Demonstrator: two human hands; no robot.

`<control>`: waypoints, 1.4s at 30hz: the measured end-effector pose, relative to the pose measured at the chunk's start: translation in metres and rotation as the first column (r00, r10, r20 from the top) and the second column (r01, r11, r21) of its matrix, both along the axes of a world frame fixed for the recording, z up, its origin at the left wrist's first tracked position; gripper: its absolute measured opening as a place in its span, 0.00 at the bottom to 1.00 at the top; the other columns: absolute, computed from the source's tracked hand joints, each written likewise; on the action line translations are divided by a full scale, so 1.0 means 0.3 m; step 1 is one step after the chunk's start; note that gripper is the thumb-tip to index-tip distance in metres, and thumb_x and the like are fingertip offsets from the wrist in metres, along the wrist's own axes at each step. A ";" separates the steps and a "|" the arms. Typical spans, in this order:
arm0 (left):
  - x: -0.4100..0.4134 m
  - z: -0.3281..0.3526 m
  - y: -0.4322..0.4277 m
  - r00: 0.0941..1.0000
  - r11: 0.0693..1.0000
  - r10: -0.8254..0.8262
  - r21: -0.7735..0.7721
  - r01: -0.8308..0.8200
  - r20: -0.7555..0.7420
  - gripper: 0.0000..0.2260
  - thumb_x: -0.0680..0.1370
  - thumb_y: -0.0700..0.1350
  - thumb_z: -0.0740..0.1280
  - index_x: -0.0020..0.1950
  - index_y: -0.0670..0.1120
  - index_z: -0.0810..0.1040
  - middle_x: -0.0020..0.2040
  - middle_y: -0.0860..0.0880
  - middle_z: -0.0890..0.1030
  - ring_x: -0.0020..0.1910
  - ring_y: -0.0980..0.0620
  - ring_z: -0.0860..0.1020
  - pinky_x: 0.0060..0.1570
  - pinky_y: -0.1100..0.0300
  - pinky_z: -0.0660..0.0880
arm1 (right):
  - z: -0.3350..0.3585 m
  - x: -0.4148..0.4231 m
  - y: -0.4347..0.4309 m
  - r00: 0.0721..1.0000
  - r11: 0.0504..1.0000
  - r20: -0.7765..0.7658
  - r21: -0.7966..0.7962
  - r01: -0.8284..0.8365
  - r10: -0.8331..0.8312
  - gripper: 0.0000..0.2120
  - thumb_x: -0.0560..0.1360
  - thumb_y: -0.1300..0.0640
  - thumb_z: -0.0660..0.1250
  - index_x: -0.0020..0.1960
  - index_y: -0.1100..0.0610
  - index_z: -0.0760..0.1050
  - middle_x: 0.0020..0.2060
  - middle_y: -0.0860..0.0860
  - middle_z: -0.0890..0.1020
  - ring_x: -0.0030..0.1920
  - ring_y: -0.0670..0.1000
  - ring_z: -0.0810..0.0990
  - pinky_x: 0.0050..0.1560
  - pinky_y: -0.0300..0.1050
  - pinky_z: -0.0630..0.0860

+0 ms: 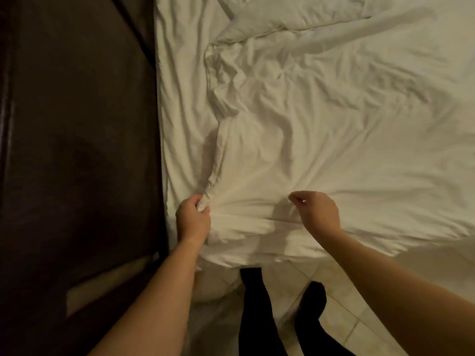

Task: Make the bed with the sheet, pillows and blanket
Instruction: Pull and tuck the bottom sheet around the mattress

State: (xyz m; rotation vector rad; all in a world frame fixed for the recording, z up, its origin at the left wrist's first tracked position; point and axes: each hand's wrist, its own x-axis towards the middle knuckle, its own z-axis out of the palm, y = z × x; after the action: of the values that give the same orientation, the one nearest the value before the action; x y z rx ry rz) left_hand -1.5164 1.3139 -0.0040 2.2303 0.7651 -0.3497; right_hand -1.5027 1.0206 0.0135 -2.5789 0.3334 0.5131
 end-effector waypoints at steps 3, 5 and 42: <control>-0.087 0.091 0.112 0.999 0.976 -0.038 0.216 0.040 -0.015 0.10 0.78 0.36 0.69 0.58 0.41 0.83 0.55 0.39 0.81 0.53 0.38 0.79 0.54 0.50 0.76 | 0.024 -0.041 0.105 0.989 0.989 -0.031 0.006 -0.148 0.148 0.10 0.81 0.47 0.65 0.55 0.44 0.85 0.49 0.46 0.86 0.51 0.54 0.83 0.45 0.47 0.78; -0.134 0.151 0.161 0.996 0.935 -0.087 0.343 0.091 -0.026 0.08 0.80 0.34 0.66 0.57 0.41 0.80 0.56 0.40 0.77 0.52 0.37 0.78 0.53 0.48 0.76 | 0.026 -0.084 0.169 0.974 0.974 -0.037 0.036 -0.223 0.225 0.09 0.80 0.47 0.65 0.55 0.43 0.84 0.55 0.43 0.85 0.58 0.54 0.81 0.49 0.48 0.78; -0.393 -0.074 0.259 0.786 0.681 -0.571 0.398 0.615 -0.237 0.13 0.73 0.37 0.75 0.39 0.48 0.72 0.41 0.45 0.77 0.42 0.37 0.78 0.36 0.48 0.78 | -0.148 -0.321 0.318 0.786 0.817 -0.238 0.061 -0.574 0.570 0.18 0.82 0.38 0.54 0.56 0.44 0.79 0.44 0.48 0.73 0.51 0.56 0.80 0.47 0.50 0.71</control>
State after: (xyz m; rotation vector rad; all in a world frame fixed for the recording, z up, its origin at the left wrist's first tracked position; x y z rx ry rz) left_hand -1.6344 1.3917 -0.0261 2.9142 0.1225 -0.6456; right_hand -1.5990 1.1159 -0.0309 -2.6058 -0.3992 1.0535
